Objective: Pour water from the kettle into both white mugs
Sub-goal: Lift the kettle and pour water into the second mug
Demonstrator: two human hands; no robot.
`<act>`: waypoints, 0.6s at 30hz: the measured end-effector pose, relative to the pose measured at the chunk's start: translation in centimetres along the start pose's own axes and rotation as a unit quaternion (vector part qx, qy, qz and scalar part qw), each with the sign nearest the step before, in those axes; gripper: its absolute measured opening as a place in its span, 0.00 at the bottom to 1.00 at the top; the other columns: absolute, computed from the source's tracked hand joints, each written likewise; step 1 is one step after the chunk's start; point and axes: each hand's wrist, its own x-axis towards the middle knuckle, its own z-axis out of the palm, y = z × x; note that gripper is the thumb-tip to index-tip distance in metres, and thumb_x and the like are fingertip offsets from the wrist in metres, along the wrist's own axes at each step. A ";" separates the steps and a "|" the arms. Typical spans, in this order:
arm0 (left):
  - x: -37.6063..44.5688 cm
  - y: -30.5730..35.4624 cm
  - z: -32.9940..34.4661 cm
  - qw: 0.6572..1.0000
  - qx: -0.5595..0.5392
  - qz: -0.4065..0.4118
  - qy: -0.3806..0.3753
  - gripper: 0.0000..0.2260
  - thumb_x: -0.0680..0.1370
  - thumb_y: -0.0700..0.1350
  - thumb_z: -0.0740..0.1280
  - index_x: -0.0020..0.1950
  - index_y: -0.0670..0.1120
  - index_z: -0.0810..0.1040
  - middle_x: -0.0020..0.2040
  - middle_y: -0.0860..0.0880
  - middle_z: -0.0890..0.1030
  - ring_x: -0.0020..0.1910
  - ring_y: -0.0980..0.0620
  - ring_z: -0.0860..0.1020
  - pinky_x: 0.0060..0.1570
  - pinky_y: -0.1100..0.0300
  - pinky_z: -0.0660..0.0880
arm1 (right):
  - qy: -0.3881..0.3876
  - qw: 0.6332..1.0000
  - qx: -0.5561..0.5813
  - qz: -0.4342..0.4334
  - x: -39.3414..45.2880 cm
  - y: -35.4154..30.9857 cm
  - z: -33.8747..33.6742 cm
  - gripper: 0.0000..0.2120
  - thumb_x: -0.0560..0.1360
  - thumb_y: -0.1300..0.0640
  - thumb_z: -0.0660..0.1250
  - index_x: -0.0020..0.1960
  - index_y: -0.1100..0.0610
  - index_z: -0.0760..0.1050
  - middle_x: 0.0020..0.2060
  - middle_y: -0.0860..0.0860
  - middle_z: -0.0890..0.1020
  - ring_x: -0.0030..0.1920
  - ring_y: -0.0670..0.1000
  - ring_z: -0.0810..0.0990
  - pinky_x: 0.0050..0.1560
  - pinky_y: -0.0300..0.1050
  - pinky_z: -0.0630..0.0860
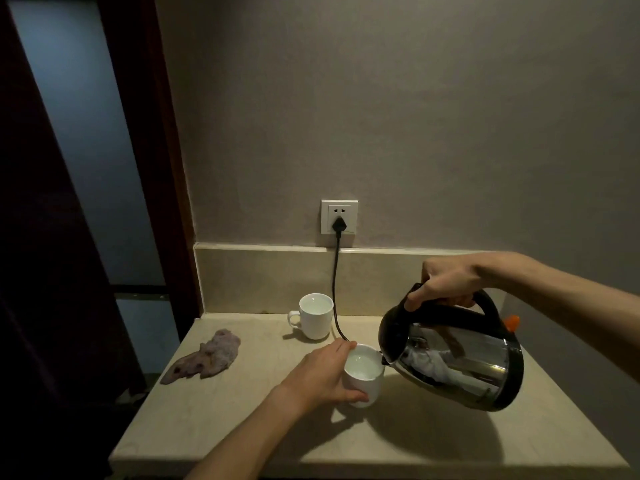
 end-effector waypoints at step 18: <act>0.1 -0.3 0.1 1.000 0.002 0.012 0.000 0.42 0.72 0.65 0.75 0.79 0.48 0.64 0.74 0.51 0.72 0.70 0.50 0.72 0.69 0.53 0.72 | 0.040 0.998 0.055 -0.004 -0.9 2.4 1.5 0.19 0.76 0.41 0.69 0.42 0.58 0.82 0.24 0.46 0.77 0.23 0.42 0.74 0.26 0.34 0.69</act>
